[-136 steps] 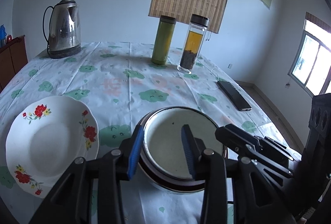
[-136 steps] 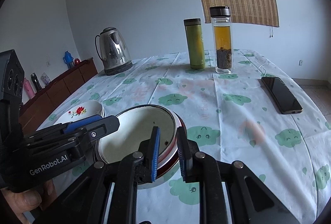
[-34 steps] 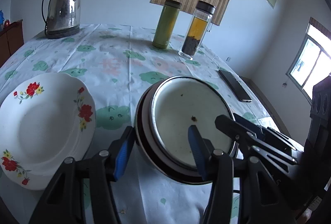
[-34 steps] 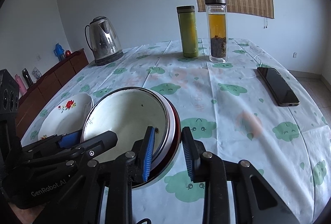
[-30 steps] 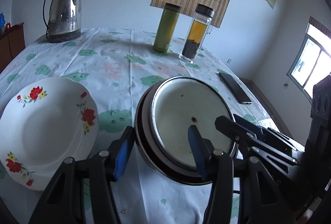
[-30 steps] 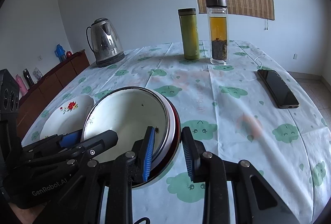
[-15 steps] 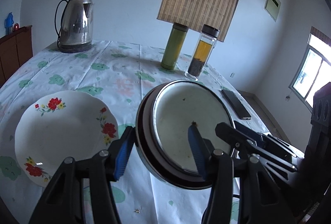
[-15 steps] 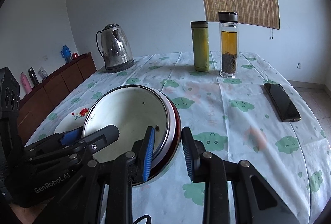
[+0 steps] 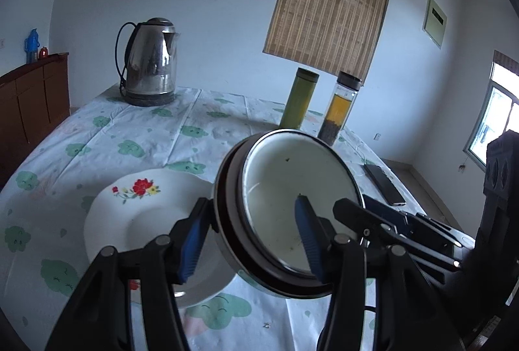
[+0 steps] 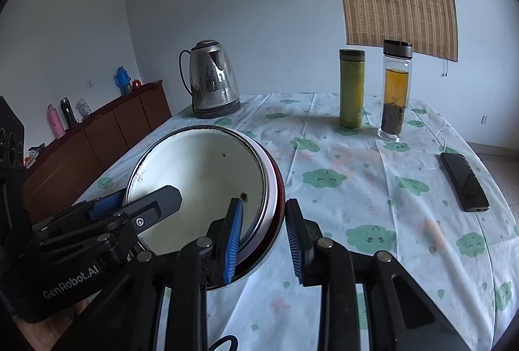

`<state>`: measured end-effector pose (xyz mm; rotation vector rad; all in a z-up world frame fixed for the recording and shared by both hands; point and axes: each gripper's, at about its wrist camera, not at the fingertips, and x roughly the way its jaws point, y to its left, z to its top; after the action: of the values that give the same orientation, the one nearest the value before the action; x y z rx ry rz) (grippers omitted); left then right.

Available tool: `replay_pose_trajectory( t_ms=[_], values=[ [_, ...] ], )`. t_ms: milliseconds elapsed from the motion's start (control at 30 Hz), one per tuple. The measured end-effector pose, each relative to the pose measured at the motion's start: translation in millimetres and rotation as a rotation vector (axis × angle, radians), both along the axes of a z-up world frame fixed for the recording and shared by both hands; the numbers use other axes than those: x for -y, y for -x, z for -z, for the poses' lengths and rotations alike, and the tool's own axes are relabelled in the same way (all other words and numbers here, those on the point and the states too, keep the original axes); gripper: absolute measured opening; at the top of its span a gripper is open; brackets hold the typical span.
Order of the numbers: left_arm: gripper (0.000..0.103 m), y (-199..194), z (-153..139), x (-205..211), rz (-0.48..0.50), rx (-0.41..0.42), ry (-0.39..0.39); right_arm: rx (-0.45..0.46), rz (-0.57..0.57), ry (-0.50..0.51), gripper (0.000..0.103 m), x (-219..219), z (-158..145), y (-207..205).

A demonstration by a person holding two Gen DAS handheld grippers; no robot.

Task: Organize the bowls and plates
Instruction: 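Lift the nested bowl stack with both tools toward the red-flower plate, then lower the nested bowl stack onto the red-flower plate with both tools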

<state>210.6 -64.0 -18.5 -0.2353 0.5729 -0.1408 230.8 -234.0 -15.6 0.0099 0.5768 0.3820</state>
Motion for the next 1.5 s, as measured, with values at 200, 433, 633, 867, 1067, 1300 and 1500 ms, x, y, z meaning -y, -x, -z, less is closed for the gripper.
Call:
replay_pose_trajectory(
  t_ms=[200, 433, 633, 867, 1067, 1300, 1500],
  values=[
    [0.052, 3.9, -0.2, -28.3, -0.033, -0.007, -0.004, 0.018, -0.040, 0.002, 0.029, -28.9, -6.8, 3.5],
    [0.052, 5.1, -2.4, -52.4, -0.058, -0.002, -0.030, 0.010, -0.080, 0.001, 0.029, -54.9, -5.5, -0.3],
    [0.052, -1.3, -2.2, -65.8, -0.070, 0.002, -0.065, -0.019, -0.103, -0.003, 0.029, -72.2, 2.3, -9.1],
    [0.052, -8.6, 8.7, -81.3, -0.087, -0.013, -0.041, -0.036, -0.114, 0.008, 0.029, -86.3, 8.5, -15.7],
    [0.052, -12.3, 14.4, -86.2, -0.098, -0.018, -0.034, -0.058, -0.125, 0.024, 0.029, -94.3, 19.3, -19.7],
    [0.052, -20.0, 27.6, -88.3, -0.095, -0.061, -0.019, -0.056, -0.125, 0.036, 0.029, -97.1, 23.2, -20.2],
    [0.052, -20.1, 28.9, -85.2, -0.093, -0.061, -0.024, -0.055, -0.117, 0.036, 0.029, -94.7, 22.8, -21.0]
  ],
)
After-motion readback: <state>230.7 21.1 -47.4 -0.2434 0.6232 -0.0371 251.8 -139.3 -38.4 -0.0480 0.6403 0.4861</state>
